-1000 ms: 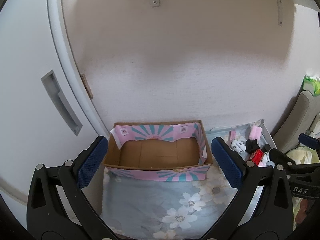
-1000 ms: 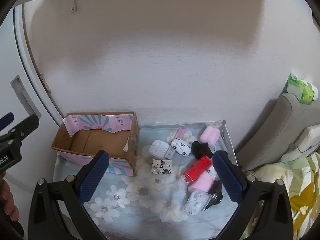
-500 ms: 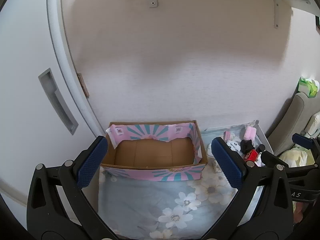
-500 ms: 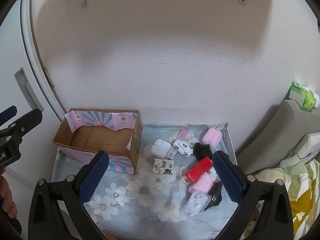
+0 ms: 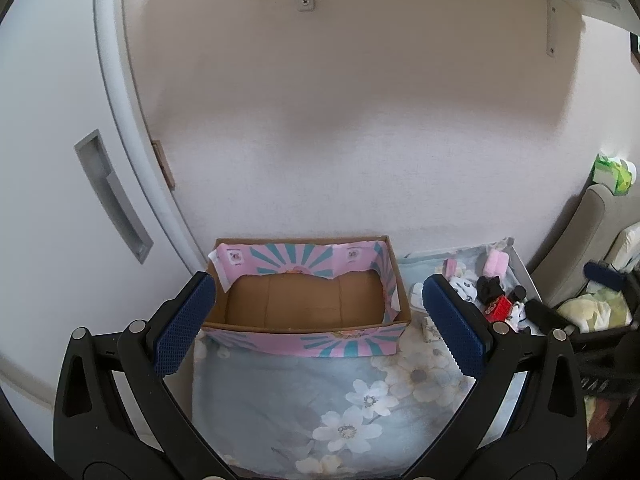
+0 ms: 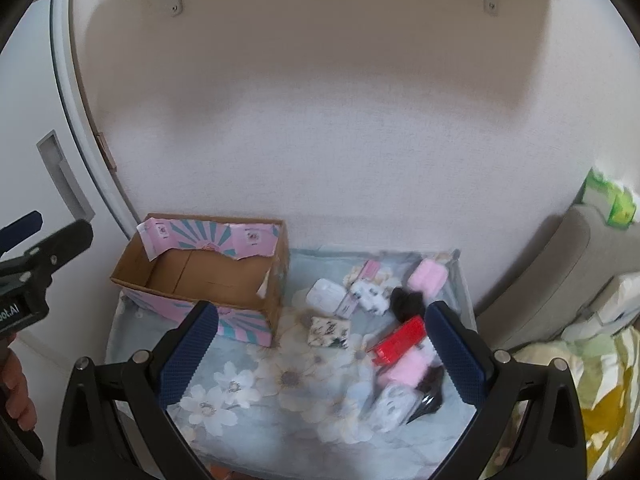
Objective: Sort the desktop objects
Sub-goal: 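Move both tools toward the cluttered items on the sheet, then grasp the red snack box with the left tool while the right tool grasps the black comb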
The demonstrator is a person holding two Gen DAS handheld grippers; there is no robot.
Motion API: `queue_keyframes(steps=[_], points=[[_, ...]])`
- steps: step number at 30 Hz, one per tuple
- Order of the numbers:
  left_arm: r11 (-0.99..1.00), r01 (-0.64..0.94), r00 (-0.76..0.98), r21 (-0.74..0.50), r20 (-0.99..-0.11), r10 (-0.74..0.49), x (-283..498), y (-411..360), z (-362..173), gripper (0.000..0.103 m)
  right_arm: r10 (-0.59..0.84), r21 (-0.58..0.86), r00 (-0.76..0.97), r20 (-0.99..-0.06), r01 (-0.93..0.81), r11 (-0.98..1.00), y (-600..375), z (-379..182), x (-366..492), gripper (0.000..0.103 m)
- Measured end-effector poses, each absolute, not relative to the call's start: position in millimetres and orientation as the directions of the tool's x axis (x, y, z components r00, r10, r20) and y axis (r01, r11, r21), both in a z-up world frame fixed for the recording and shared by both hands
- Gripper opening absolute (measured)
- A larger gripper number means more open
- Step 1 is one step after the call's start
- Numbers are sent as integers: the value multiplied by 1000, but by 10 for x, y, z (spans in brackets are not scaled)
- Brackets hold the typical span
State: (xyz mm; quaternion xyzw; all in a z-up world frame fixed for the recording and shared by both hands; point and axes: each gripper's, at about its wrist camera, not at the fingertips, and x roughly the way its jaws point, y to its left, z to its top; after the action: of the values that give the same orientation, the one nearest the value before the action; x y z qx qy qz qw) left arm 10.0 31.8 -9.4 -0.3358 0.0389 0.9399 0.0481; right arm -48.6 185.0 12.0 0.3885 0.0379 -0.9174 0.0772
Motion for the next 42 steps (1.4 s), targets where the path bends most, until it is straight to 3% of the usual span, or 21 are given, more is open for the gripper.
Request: queue_keyframes(steps=[7,15,24,29,34,42], points=[[-977,-210,-751,34,-645,139,44,581,-134,103,-74,-26,-711,-699,129,-991,2381,275,-448,102],[-939,-343,-628,17,-748,215,-53,1297,-794,103,-42,45,-588,-807,9,-999,3036,-433,-307,102],[-862,-504,-552,43,-784,284,-201,2235,-1340,103,-42,64,-496,-867,-27,-998,3480,-1122,-264,102],[-806,-589,-510,47,-796,326,-378,2728,-1657,103,-95,113,-446,-890,-14,-993,3613,-1502,-348,89],[-764,-641,-461,81,-836,298,-510,3114,-2201,99,-142,149,-393,-909,13,-989,3670,-1910,-545,70],[-754,-655,-371,53,-892,259,-668,3250,-2754,89,-239,253,-368,-898,12,-967,3747,-2255,-681,62]])
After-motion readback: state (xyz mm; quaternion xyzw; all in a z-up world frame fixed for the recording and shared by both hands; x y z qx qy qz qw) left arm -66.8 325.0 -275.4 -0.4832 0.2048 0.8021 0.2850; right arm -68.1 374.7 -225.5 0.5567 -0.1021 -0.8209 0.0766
